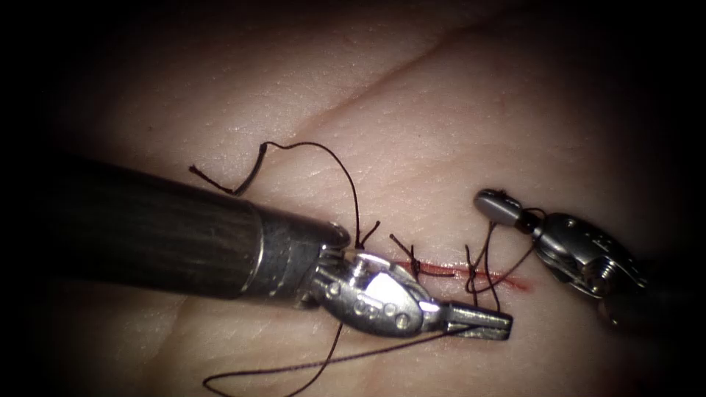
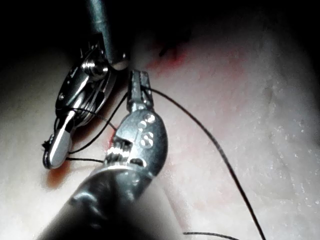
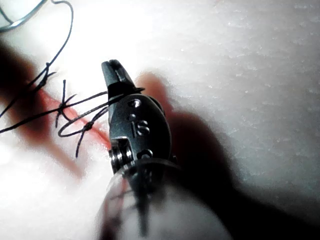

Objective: Wound Closure

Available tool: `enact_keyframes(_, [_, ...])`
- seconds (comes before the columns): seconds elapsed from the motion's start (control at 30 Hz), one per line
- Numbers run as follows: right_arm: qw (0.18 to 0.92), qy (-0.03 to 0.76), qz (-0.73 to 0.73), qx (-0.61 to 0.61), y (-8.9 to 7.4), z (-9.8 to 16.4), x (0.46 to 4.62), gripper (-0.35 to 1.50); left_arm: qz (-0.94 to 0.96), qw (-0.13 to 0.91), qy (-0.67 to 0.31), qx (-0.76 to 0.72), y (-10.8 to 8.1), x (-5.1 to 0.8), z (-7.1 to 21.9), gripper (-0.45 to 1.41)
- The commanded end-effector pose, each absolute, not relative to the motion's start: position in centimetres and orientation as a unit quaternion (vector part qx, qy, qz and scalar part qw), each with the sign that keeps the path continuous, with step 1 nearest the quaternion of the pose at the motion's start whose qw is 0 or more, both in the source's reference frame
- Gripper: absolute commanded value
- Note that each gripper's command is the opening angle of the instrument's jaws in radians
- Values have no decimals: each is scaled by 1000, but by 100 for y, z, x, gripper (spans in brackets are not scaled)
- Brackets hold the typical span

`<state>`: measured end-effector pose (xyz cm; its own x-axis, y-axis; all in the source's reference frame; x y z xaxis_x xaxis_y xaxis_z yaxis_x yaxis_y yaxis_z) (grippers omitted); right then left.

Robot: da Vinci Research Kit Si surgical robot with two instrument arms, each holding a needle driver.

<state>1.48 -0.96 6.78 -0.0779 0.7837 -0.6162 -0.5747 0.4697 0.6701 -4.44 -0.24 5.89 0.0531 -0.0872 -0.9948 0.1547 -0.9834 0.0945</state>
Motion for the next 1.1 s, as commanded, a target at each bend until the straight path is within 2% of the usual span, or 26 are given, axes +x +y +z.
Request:
enact_keyframes(0.03, [677, 536, 496, 94, -104, 681, 152, -35, -689, 85, 26, 719, -23, -448, 594, -45])
enact_keyframes(0.53, [706, 556, 434, 56, -118, 656, 150, -35, -732, 11, 31, 680, 105, -371, 630, -45])
enact_keyframes(1.0, [711, 573, 406, 43, -145, 646, 153, -35, -752, -32, 26, 658, 222, -352, 712, -45])
enact_keyframes(1.1, [714, 574, 398, 45, -160, 647, 154, -35, -760, -66, 16, 647, 270, -332, 730, -45])
